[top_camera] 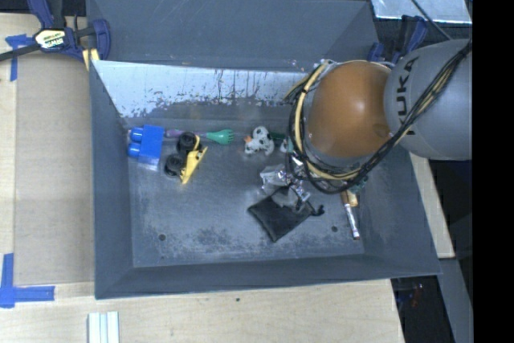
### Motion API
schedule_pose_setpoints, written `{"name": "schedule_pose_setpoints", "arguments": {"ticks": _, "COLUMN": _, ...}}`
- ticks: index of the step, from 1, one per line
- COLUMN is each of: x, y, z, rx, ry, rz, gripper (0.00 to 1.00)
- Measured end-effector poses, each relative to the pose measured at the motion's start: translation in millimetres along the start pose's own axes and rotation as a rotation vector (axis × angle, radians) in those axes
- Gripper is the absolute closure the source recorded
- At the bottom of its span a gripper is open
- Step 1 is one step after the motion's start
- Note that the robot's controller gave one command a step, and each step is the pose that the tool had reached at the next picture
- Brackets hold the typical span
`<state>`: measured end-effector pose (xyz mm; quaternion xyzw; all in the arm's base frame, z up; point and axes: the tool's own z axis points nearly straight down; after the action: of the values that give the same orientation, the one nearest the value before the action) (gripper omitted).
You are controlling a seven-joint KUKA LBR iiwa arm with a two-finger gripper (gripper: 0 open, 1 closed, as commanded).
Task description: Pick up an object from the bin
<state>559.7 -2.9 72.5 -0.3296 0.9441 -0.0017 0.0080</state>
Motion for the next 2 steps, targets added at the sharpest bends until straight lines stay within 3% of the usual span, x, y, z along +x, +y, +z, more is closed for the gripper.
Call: {"name": "schedule_pose_setpoints", "arguments": {"ticks": 2, "x": 0.9, "y": 1, "z": -11, "rx": -0.003, "ry": 0.003, "rz": 0.003, "gripper": 1.00}}
